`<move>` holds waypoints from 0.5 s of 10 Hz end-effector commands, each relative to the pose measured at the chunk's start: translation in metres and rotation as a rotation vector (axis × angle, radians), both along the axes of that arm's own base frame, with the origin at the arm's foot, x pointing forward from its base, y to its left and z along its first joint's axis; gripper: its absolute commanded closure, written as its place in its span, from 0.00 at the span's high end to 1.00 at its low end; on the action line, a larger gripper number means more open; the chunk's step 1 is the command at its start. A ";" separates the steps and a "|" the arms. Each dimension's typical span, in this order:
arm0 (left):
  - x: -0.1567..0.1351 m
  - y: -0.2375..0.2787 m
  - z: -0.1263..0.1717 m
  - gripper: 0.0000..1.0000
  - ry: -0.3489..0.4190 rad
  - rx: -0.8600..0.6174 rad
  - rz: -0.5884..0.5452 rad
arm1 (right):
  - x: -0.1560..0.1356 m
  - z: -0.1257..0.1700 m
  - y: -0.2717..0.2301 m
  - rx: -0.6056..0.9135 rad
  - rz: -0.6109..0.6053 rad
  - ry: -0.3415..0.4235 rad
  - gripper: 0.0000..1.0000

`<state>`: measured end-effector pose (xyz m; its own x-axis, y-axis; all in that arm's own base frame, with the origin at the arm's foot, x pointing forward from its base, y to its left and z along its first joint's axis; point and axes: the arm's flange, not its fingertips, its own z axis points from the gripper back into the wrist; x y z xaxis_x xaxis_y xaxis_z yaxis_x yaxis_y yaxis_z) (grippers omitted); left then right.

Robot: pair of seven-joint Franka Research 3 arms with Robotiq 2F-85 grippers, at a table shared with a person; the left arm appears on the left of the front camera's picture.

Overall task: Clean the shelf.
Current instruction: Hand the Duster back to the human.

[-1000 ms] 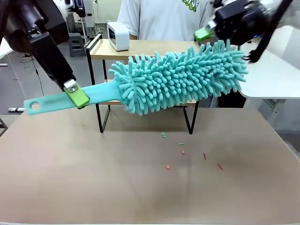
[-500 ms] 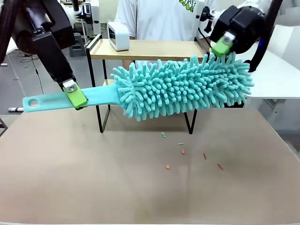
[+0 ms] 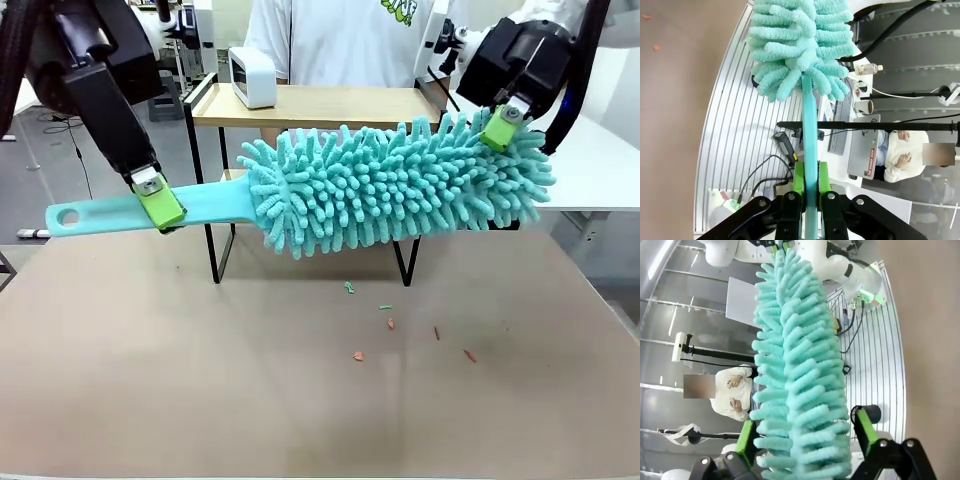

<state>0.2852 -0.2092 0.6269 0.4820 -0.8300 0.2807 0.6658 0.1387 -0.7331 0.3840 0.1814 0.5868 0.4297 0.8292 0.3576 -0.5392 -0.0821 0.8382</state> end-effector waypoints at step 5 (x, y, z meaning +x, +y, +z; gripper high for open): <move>0.001 0.000 0.001 0.12 0.007 -0.038 -0.015 | -0.003 0.001 0.002 0.037 0.028 -0.020 0.00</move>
<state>0.2854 -0.2074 0.6263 0.4828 -0.8309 0.2766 0.6620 0.1396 -0.7364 0.3837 0.1817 0.5875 0.4212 0.8266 0.3732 -0.5456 -0.0977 0.8323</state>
